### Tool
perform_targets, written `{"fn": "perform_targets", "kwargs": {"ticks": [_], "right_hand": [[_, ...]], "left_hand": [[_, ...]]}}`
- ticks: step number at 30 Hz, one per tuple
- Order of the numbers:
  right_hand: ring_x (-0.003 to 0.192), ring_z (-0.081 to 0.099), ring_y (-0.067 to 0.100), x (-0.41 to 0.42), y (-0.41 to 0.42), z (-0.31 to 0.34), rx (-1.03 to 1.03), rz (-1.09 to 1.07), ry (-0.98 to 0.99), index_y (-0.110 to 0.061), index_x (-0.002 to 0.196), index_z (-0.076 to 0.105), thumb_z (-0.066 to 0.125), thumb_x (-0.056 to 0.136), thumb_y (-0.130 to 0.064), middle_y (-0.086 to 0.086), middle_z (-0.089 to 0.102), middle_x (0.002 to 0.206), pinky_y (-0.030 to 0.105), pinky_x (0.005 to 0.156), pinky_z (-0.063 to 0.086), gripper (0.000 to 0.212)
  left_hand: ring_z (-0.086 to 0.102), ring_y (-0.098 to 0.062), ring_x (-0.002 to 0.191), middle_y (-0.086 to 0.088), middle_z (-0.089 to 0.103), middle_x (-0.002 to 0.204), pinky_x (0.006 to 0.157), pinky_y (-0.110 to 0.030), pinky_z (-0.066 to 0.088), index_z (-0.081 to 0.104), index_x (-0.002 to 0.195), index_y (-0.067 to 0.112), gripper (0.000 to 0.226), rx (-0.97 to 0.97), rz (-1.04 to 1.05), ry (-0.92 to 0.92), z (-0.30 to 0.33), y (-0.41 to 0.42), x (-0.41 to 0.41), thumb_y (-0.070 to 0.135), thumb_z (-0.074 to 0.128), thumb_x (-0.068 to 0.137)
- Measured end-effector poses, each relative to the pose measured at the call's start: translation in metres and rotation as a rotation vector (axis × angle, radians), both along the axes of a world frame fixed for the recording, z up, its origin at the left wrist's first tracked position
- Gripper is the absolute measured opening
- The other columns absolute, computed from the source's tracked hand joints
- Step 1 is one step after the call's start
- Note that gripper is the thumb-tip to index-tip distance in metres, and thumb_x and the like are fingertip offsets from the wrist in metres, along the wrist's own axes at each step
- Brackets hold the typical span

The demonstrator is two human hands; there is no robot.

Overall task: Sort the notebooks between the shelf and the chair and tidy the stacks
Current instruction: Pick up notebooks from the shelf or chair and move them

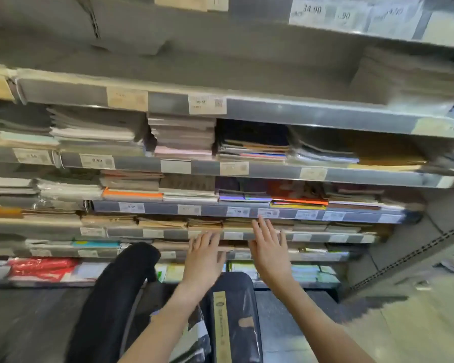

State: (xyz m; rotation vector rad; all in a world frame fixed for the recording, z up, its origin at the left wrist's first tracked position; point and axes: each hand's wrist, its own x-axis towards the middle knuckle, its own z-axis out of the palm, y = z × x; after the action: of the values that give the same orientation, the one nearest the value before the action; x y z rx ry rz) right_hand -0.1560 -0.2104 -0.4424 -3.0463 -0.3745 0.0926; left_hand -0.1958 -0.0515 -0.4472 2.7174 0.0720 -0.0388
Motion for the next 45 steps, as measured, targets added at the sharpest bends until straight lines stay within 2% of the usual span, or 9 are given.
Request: {"fn": "perform_targets", "kwargs": {"ticks": [5, 8, 11, 14, 21, 29, 32, 37, 45], "right_hand": [[0.129, 0.045, 0.027, -0.030, -0.016, -0.096, 0.031, -0.051, 0.187, -0.012, 0.134, 0.049, 0.003, 0.097, -0.047, 0.008, 0.046, 0.141, 0.054, 0.099, 0.038, 0.068], [0.140, 0.026, 0.026, -0.043, -0.028, -0.141, 0.003, -0.030, 0.221, -0.012, 0.144, 0.033, -0.012, 0.090, -0.055, 0.007, 0.028, 0.151, 0.050, 0.109, 0.025, 0.081], [0.145, 0.005, 0.018, -0.055, -0.042, -0.184, -0.022, -0.020, 0.304, -0.018, 0.149, 0.012, -0.007, 0.091, -0.054, 0.000, 0.007, 0.157, 0.046, 0.115, 0.008, 0.071], [0.145, 0.004, 0.019, -0.066, -0.051, -0.219, -0.031, -0.033, 0.383, -0.017, 0.149, 0.009, 0.020, 0.101, -0.037, 0.002, 0.006, 0.157, 0.046, 0.116, 0.006, 0.053], [0.144, 0.006, 0.018, -0.074, -0.060, -0.291, -0.019, -0.048, 0.479, -0.015, 0.149, 0.013, 0.029, 0.100, -0.036, 0.001, 0.011, 0.157, 0.045, 0.116, 0.011, 0.056], [0.143, 0.011, 0.020, -0.058, -0.068, -0.331, 0.068, -0.077, 0.547, -0.015, 0.148, 0.013, 0.047, 0.095, -0.038, 0.002, 0.016, 0.156, 0.044, 0.116, 0.012, 0.067], [0.142, 0.016, 0.021, -0.051, -0.069, -0.339, 0.119, -0.099, 0.559, -0.014, 0.148, 0.015, 0.051, 0.092, -0.038, 0.003, 0.020, 0.154, 0.042, 0.115, 0.016, 0.070], [0.140, 0.020, 0.024, -0.040, -0.069, -0.347, 0.147, -0.098, 0.590, -0.013, 0.148, 0.011, 0.062, 0.087, -0.033, 0.006, 0.023, 0.153, 0.041, 0.114, 0.019, 0.082], [0.131, 0.032, 0.030, -0.033, -0.064, -0.353, 0.279, -0.160, 0.695, -0.010, 0.149, 0.002, 0.069, 0.082, -0.015, 0.012, 0.034, 0.145, 0.040, 0.107, 0.030, 0.094]], "left_hand": [[0.013, -0.018, 0.142, 0.001, 0.021, 0.152, 0.117, -0.035, 0.008, 0.019, 0.146, 0.020, 0.051, 0.012, -0.022, 0.244, -0.095, -0.011, -0.044, 0.036, 0.031, 0.099], [0.015, -0.018, 0.141, 0.002, 0.021, 0.152, 0.117, -0.034, 0.007, 0.019, 0.146, 0.021, 0.051, -0.016, 0.007, 0.321, -0.137, -0.014, -0.065, 0.035, 0.031, 0.099], [0.015, -0.019, 0.141, 0.002, 0.022, 0.151, 0.116, -0.035, 0.011, 0.020, 0.146, 0.020, 0.051, -0.065, 0.032, 0.390, -0.176, -0.024, -0.083, 0.034, 0.033, 0.099], [0.016, -0.023, 0.141, -0.002, 0.023, 0.150, 0.116, -0.037, 0.014, 0.022, 0.146, 0.018, 0.051, -0.071, 0.015, 0.417, -0.209, -0.040, -0.100, 0.032, 0.034, 0.098], [0.040, -0.023, 0.130, -0.004, 0.048, 0.136, 0.115, -0.043, 0.016, 0.045, 0.135, 0.015, 0.051, 0.025, -0.078, 0.423, -0.267, -0.076, -0.126, 0.031, 0.053, 0.088], [0.065, -0.020, 0.096, -0.003, 0.066, 0.107, 0.087, -0.032, 0.050, 0.067, 0.110, 0.013, 0.058, 0.069, -0.032, 0.377, -0.310, -0.100, -0.143, 0.024, 0.082, 0.055], [0.064, -0.026, 0.100, -0.011, 0.062, 0.115, 0.078, -0.033, 0.055, 0.060, 0.119, 0.009, 0.063, 0.027, 0.102, 0.483, -0.324, -0.099, -0.148, 0.021, 0.080, 0.061], [0.046, -0.026, 0.113, -0.012, 0.041, 0.130, 0.090, -0.031, 0.042, -0.001, 0.148, 0.014, 0.065, -0.029, 0.270, 0.667, -0.338, -0.097, -0.150, 0.028, 0.037, 0.097], [0.029, -0.031, 0.135, -0.018, 0.032, 0.144, 0.111, -0.036, 0.024, 0.021, 0.145, 0.004, 0.058, -0.321, 0.468, 0.674, -0.355, -0.088, -0.134, 0.026, 0.045, 0.096]]}}
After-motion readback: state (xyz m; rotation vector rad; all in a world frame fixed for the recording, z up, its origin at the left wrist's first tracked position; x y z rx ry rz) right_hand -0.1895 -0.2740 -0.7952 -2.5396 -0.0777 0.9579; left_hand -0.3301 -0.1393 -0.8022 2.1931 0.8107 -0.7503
